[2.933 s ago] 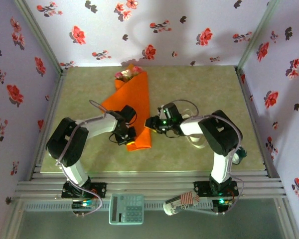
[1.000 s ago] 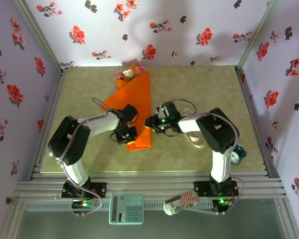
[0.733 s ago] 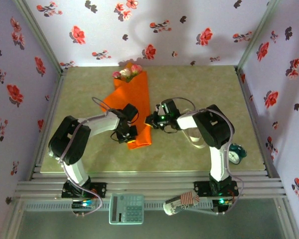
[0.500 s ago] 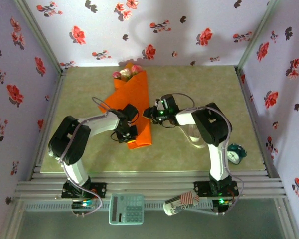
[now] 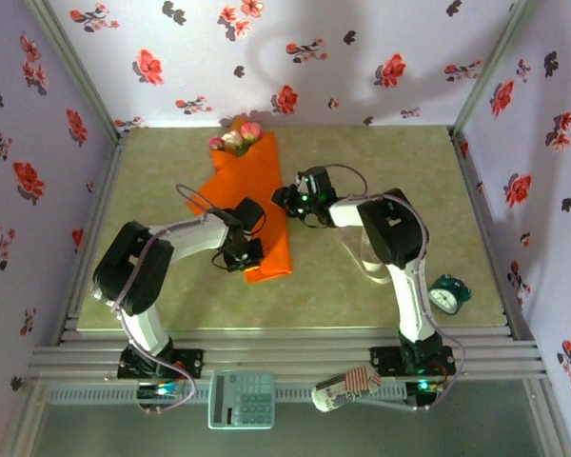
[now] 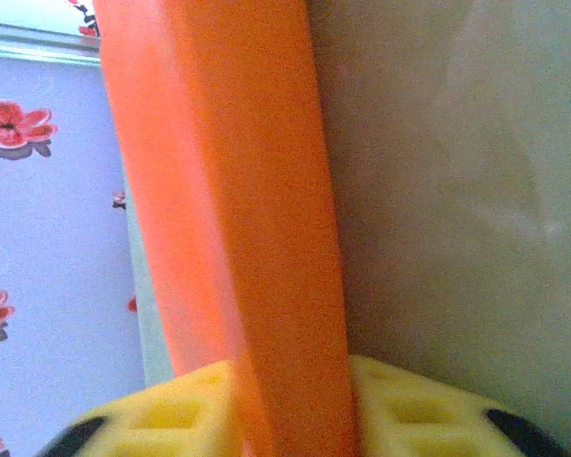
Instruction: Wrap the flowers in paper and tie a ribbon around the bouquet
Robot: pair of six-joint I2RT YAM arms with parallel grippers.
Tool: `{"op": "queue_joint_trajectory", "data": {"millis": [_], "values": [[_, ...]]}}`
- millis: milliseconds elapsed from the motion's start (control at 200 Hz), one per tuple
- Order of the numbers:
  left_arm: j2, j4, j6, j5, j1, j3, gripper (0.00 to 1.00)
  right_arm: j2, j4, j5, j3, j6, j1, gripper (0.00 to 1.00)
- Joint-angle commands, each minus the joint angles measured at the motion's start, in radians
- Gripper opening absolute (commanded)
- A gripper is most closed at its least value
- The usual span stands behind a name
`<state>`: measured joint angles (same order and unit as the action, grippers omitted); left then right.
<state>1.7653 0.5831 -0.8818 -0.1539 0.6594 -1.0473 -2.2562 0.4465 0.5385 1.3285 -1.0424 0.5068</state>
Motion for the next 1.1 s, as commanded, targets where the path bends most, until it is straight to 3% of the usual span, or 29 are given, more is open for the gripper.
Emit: {"op": "queue_joint_trajectory", "data": {"millis": [0,90,165,230,360,445,460,680,1045,1095], "values": [[0.03,0.067,0.023,0.024,0.009,0.013,0.0,-0.064,0.024,-0.096,0.055,-0.01,-0.03,0.0],[0.031,0.069,0.023,0.022,0.009,0.013,0.0,-0.081,0.03,-0.109,0.084,-0.016,-0.034,0.0],[0.03,0.07,0.025,0.022,0.008,0.012,0.0,-0.098,0.036,-0.109,0.11,-0.02,-0.04,0.29],[0.03,0.07,0.027,0.022,0.008,0.012,0.0,-0.11,0.035,-0.119,0.13,-0.021,-0.043,0.37],[0.037,0.07,0.028,0.019,0.009,0.013,0.0,-0.147,0.051,-0.126,0.181,-0.043,-0.054,0.31],[0.037,0.07,0.029,0.019,0.009,0.015,0.0,-0.177,0.047,-0.131,0.223,-0.054,-0.057,0.01],[0.038,0.07,0.03,0.019,0.008,0.016,0.0,-0.18,0.047,-0.133,0.227,-0.056,-0.057,0.0],[0.028,0.088,0.035,0.018,0.005,0.018,0.0,-0.139,0.061,-0.183,0.17,-0.049,-0.065,0.0],[0.024,0.185,0.128,-0.009,0.006,0.0,0.0,0.176,0.275,-0.314,-0.363,-0.116,-0.09,0.0],[0.033,0.188,0.14,-0.013,0.005,-0.002,0.0,0.179,0.281,-0.314,-0.381,-0.117,-0.093,0.11]]}}
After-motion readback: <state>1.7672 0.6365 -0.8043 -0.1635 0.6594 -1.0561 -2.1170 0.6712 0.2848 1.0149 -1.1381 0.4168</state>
